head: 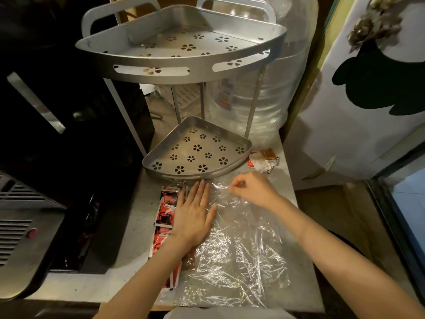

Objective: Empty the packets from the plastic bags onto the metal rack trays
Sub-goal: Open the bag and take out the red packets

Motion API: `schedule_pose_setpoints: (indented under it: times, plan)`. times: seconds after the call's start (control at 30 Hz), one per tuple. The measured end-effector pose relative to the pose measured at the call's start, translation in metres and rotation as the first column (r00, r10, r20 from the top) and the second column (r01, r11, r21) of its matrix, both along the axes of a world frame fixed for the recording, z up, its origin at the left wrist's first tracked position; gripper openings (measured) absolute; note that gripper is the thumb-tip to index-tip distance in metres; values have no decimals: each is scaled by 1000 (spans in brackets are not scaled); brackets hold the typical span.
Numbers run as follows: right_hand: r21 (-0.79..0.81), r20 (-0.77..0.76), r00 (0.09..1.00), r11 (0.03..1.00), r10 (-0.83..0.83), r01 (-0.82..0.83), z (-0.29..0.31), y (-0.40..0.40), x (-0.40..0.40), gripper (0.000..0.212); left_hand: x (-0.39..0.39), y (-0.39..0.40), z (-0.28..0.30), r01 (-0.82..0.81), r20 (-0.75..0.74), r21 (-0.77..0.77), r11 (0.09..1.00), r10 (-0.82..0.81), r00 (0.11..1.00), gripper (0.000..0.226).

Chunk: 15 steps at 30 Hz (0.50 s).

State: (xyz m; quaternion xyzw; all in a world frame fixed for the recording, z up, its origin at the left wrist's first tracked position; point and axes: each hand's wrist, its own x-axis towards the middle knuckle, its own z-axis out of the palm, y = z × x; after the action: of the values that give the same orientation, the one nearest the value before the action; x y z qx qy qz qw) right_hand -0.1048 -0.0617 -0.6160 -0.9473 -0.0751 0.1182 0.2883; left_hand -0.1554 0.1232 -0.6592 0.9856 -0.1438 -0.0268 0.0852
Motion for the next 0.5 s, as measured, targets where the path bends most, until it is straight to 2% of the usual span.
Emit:
schedule_pose_setpoints:
  times: [0.07,0.13,0.23,0.3,0.4,0.5]
  plan:
    - [-82,-27,998,995,62,-64,8,-5,2,14,0,1,0,-7,14,-18,1000,7,1000,80]
    - [-96,-50,994,990,101,-106,17,-10,3,11,0,2,5,-25,14,-73,997,26,1000,76]
    - [-26,-35,991,991,131,-132,29,-13,8,11,5,6,21,-41,46,-155,987,48,998,77]
    - [28,-5,988,988,154,-154,40,-12,9,10,12,13,33,-34,66,-150,988,44,997,81]
    - [48,51,982,981,184,-186,55,-11,9,8,30,27,46,-29,-108,-110,994,17,994,86]
    - [-6,39,980,981,194,-194,65,-9,11,21,46,40,55,-7,-205,-221,975,-40,978,76]
